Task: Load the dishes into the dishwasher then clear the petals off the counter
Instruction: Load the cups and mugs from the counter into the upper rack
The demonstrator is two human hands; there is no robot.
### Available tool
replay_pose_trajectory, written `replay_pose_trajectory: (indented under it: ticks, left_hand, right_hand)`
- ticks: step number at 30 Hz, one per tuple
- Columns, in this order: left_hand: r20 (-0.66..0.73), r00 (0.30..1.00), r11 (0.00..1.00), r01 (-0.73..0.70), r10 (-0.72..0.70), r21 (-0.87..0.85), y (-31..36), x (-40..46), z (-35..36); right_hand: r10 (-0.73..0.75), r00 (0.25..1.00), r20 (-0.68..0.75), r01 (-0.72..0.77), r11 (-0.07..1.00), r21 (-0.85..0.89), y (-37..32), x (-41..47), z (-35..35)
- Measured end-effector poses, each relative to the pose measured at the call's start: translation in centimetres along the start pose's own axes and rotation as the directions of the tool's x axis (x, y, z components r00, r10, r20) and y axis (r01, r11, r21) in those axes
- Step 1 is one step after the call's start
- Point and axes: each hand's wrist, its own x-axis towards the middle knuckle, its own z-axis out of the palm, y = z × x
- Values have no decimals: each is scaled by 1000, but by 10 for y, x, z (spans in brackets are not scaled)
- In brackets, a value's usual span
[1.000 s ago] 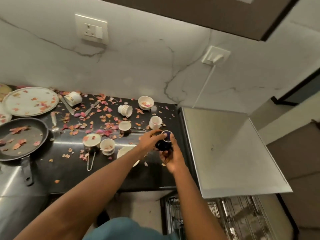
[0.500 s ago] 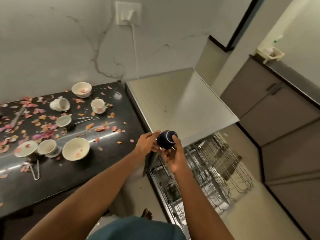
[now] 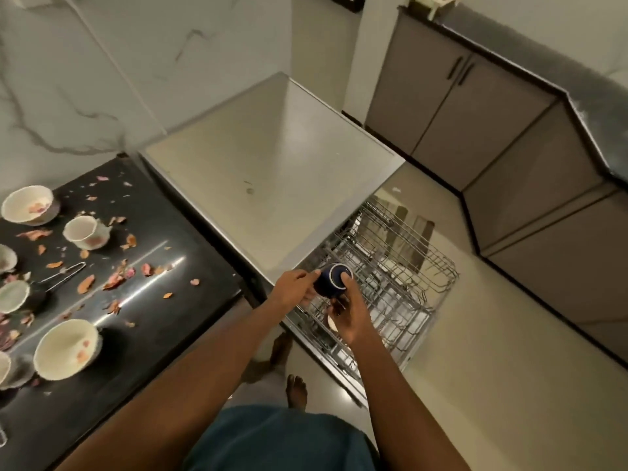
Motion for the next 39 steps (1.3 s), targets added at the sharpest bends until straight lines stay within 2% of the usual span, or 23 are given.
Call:
replay_pose_trajectory:
  ticks: [6,10,14,18,23,30,39]
  left_hand:
    - [84,982,980,161,-171,116,-22,41,1]
    - [141,943,953,295,-302,73,-15,61,-2]
    - [198,897,918,386,-396,87,-18,82,1]
    - [296,815,868,469,-497,165,-48,112,8]
    - [202,839,849,441,-505,290,-31,110,25]
    - [109,837,826,493,-535,272,-35,132,42]
    - [57,804,786,561,-593,260,-59,169,57]
  right_hand:
    - [14,986,-168,-20,999,-35,3,26,-19]
    - [-2,976,-218,-16,996,-83,13,41,-21]
    - [-71,975,-211,18,969,-245,26,51,-23]
    - [-154,969,-191,54,893,-447,42,62,-33]
    - [-133,967,-216,0,853,-522,52,88,-44]
    - [-129,976,-173,-2,795,-606,40,127,-57]
    - [-33,995,-97,-43,728,-685,37,165,-66]
